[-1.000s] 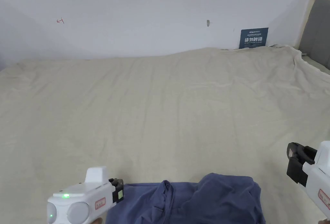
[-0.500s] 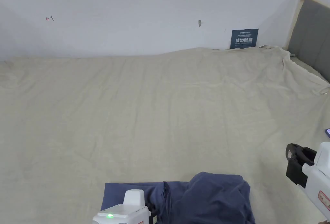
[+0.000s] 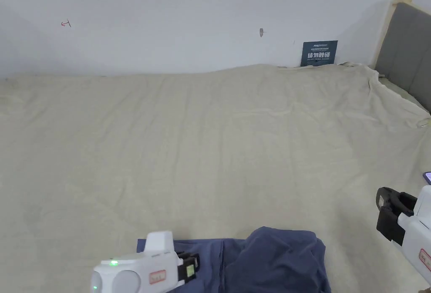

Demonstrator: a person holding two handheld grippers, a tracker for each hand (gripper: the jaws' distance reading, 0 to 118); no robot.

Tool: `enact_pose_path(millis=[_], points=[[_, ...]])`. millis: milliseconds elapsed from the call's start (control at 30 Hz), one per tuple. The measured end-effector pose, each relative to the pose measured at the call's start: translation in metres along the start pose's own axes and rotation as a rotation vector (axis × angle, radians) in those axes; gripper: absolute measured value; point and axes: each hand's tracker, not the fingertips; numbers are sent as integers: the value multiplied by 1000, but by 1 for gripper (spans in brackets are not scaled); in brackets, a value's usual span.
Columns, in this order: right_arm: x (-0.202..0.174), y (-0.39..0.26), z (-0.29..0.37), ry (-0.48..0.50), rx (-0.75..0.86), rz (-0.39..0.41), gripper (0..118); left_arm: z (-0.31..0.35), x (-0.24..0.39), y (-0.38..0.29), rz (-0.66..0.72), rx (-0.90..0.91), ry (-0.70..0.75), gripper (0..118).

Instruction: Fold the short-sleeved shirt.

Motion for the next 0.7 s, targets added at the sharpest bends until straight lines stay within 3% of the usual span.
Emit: enact_pose_path(millis=[100,233,333,467,633,700], points=[[-3,1,-2,8,-1,4,0,24,-22,14,7,-9,14,13],[-8,2,-4,19,-1,5,0,43,-53,23,37,-17,71,75],[-11,4,-6,24,-1,7,0,47,-74,25,65,-24,110,94],[-12,4,-8,26,-2,11,0,39,-106,21,97,-64,117,102],[-13,1,-9,24,-14,18,0,19,-131,17,174,-151,90,100],[-13,0,-10,20,-21,19,0,12,-131,15,171,-152,73,93]])
